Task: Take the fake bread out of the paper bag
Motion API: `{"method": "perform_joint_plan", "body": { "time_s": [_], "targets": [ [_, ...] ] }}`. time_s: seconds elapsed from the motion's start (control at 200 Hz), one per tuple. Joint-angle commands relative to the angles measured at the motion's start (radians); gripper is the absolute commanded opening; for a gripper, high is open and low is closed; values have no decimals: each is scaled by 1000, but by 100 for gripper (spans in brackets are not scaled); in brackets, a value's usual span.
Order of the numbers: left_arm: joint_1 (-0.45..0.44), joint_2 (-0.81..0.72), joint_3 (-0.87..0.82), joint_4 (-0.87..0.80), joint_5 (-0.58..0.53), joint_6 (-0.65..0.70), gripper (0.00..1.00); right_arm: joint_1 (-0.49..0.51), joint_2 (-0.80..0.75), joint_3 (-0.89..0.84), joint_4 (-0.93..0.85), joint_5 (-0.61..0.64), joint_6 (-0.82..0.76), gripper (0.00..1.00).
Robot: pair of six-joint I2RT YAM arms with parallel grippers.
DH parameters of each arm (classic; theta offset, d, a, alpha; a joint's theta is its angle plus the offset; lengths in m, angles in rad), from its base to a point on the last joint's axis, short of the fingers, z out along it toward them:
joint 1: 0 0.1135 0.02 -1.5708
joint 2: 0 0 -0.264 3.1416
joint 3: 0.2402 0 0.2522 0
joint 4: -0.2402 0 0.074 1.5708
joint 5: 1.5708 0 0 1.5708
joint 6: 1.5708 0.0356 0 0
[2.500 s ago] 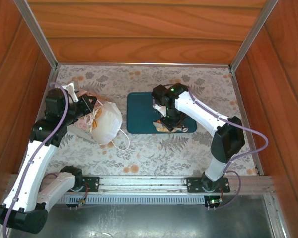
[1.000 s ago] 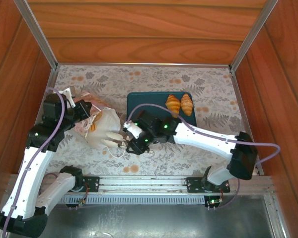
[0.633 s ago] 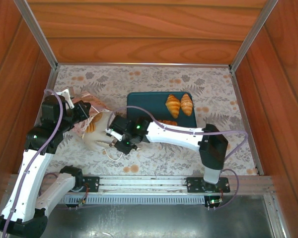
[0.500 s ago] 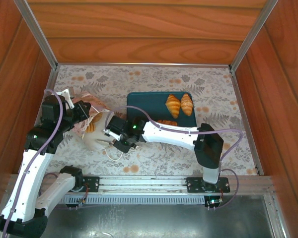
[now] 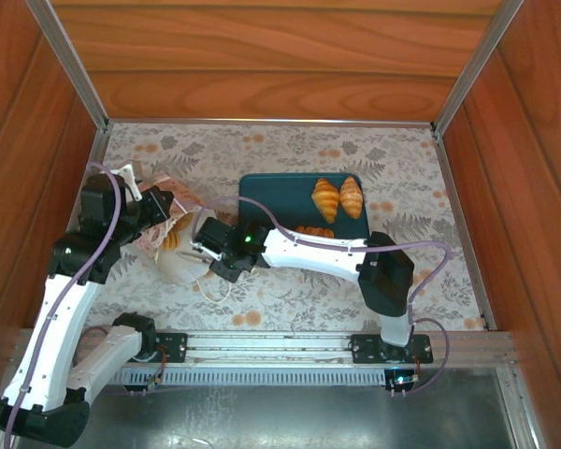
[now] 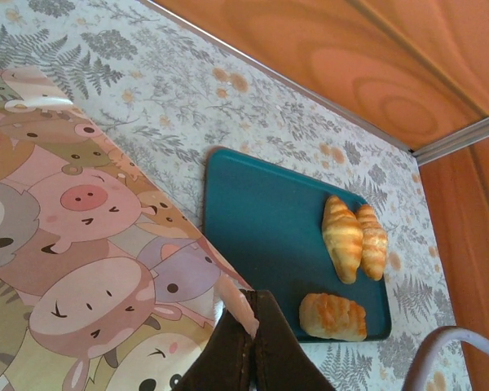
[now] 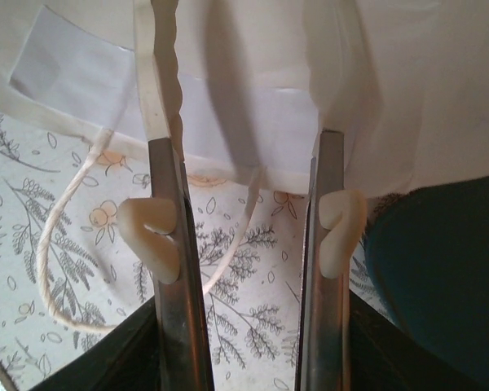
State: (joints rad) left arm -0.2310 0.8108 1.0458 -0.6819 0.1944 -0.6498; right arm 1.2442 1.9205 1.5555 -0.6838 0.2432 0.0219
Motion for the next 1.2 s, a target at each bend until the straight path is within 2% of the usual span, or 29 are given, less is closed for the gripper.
{"method": "perform_joint_plan", "body": {
  "time_s": [0.0,0.15,0.39,0.87,1.005,1.194],
  "targets": [
    [5,4,34,4,23,13,0,9,9,21,59,27,25,52],
    [4,14,31,10,34,10,0,10,4,-7,109,18,15,53],
    [4,40,31,30,57,0,0,10,79,70,41,41,-3,53],
    [4,47,23,59,71,-19,0,9,201,182,76,109,-49,57],
    [4,42,18,62,68,-24,0,10,225,200,61,116,-53,55],
    [4,33,7,67,43,-33,0,9,221,200,44,123,-40,45]
  ]
}}
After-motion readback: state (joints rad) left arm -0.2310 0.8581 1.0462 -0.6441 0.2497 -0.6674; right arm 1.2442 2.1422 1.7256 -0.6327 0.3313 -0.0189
